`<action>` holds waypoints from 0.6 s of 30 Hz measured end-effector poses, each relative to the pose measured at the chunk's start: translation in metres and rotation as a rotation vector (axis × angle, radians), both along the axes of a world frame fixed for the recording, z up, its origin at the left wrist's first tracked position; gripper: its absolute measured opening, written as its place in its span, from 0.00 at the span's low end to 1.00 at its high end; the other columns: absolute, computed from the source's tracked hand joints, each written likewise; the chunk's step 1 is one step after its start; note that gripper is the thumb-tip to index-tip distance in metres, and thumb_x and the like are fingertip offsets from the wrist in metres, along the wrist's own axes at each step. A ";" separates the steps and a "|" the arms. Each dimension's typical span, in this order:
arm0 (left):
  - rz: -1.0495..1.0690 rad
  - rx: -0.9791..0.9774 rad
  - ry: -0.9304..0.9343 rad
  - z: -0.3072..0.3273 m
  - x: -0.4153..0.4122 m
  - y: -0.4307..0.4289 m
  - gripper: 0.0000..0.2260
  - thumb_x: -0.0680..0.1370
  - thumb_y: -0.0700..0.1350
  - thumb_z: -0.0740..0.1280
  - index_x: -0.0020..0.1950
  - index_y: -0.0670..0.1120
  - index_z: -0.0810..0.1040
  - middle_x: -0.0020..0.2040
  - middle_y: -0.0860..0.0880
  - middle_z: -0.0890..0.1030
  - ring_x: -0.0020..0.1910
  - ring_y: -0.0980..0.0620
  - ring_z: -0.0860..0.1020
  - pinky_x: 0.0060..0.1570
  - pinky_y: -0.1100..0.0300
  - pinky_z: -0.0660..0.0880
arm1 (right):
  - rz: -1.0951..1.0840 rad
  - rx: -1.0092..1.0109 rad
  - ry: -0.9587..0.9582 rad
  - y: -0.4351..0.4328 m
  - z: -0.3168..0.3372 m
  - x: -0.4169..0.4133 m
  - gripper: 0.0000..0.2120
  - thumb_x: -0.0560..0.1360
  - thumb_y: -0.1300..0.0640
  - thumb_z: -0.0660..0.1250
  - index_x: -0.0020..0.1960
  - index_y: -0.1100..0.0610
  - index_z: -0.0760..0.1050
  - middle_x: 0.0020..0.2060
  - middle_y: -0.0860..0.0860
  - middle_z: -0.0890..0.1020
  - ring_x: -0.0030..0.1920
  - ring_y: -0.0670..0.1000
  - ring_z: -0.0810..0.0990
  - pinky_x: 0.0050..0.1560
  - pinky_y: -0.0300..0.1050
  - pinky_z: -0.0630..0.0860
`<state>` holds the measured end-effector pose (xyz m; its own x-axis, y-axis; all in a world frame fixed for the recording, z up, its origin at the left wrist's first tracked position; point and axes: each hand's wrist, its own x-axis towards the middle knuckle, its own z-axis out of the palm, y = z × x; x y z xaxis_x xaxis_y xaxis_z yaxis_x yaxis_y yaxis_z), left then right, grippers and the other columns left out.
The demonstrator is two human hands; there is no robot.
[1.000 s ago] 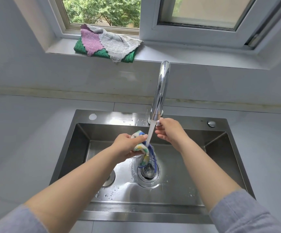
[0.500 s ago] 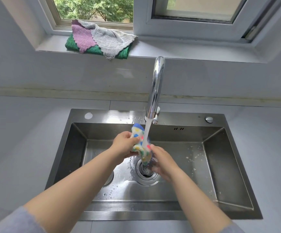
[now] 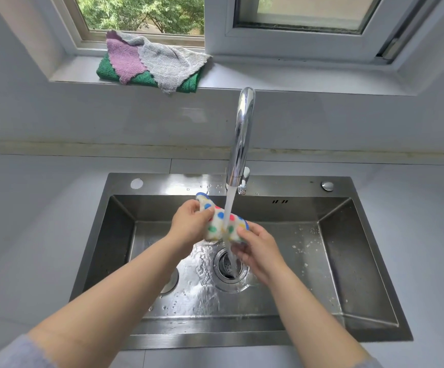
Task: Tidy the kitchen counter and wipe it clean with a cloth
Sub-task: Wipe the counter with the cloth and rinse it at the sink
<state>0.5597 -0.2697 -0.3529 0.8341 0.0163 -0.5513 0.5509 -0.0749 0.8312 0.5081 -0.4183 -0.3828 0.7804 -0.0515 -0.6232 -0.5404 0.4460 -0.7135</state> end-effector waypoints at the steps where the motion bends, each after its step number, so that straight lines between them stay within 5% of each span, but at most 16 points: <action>1: -0.005 0.006 -0.001 -0.001 0.000 -0.001 0.06 0.77 0.40 0.66 0.52 0.38 0.75 0.52 0.35 0.80 0.46 0.41 0.80 0.49 0.44 0.79 | 0.003 -0.003 -0.001 -0.001 0.002 -0.001 0.07 0.78 0.65 0.63 0.52 0.57 0.76 0.45 0.53 0.82 0.39 0.48 0.81 0.43 0.42 0.79; 5: -0.040 0.109 -0.020 0.001 -0.001 -0.005 0.04 0.78 0.41 0.64 0.52 0.43 0.74 0.51 0.38 0.79 0.44 0.43 0.79 0.36 0.54 0.78 | 0.031 -0.125 0.000 -0.004 0.002 -0.006 0.15 0.76 0.67 0.63 0.61 0.56 0.72 0.52 0.55 0.80 0.40 0.47 0.81 0.45 0.42 0.79; 8: -0.063 0.195 -0.048 0.002 -0.002 -0.005 0.11 0.78 0.43 0.65 0.59 0.44 0.70 0.49 0.42 0.79 0.40 0.48 0.79 0.28 0.63 0.72 | 0.096 -0.233 -0.006 -0.006 -0.006 -0.010 0.22 0.73 0.64 0.67 0.65 0.54 0.69 0.57 0.56 0.79 0.50 0.52 0.81 0.51 0.47 0.79; 11: -0.071 0.195 -0.096 0.006 -0.006 -0.004 0.21 0.77 0.40 0.65 0.68 0.48 0.64 0.48 0.44 0.79 0.42 0.49 0.80 0.33 0.60 0.77 | 0.208 -0.388 -0.035 -0.003 -0.005 -0.016 0.31 0.63 0.54 0.71 0.65 0.47 0.68 0.63 0.50 0.74 0.60 0.50 0.77 0.60 0.51 0.76; 13: -0.106 0.170 -0.134 0.009 -0.009 -0.005 0.26 0.77 0.37 0.64 0.72 0.53 0.61 0.47 0.41 0.79 0.45 0.46 0.81 0.41 0.52 0.81 | 0.335 -0.565 -0.119 0.000 -0.001 -0.020 0.35 0.64 0.55 0.73 0.69 0.45 0.65 0.65 0.45 0.69 0.63 0.46 0.72 0.62 0.43 0.70; 16: -0.132 0.131 -0.154 0.013 -0.013 -0.008 0.19 0.75 0.33 0.61 0.61 0.52 0.74 0.50 0.37 0.77 0.46 0.40 0.81 0.44 0.46 0.82 | 0.429 -0.772 -0.301 0.008 0.001 -0.025 0.33 0.68 0.58 0.73 0.70 0.46 0.66 0.63 0.40 0.68 0.60 0.40 0.69 0.59 0.35 0.65; 18: -0.139 0.083 -0.116 0.015 -0.013 -0.009 0.16 0.75 0.30 0.59 0.51 0.47 0.80 0.53 0.34 0.78 0.45 0.40 0.82 0.42 0.49 0.82 | 0.337 -0.866 -0.358 0.009 -0.001 -0.022 0.23 0.71 0.59 0.70 0.64 0.45 0.73 0.58 0.39 0.75 0.56 0.40 0.74 0.55 0.33 0.69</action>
<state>0.5463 -0.2788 -0.3379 0.8894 -0.0621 -0.4528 0.4312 -0.2142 0.8765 0.4866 -0.4089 -0.3834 0.9725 -0.1182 -0.2007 -0.2325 -0.4427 -0.8660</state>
